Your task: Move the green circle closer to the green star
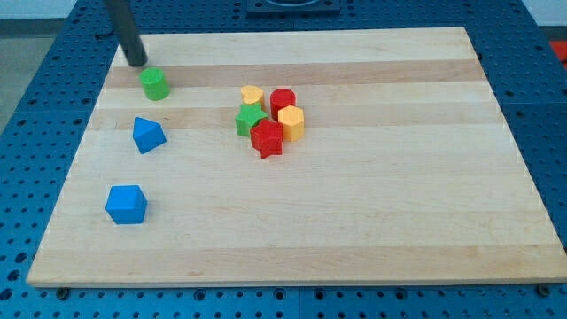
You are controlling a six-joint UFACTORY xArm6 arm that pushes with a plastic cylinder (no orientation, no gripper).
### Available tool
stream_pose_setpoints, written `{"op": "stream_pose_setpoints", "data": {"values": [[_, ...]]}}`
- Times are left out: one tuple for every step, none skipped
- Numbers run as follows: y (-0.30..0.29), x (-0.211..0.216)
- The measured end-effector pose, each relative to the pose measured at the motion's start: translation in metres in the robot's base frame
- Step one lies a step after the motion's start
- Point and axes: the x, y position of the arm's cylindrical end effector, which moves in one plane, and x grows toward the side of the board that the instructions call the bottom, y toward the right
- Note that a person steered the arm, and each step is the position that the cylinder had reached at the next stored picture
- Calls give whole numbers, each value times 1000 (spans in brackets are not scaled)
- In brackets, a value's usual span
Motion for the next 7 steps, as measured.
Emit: {"op": "stream_pose_setpoints", "data": {"values": [[5,27],[46,39],[94,48],[113,49],[108,48],[89,48],[84,56]]}}
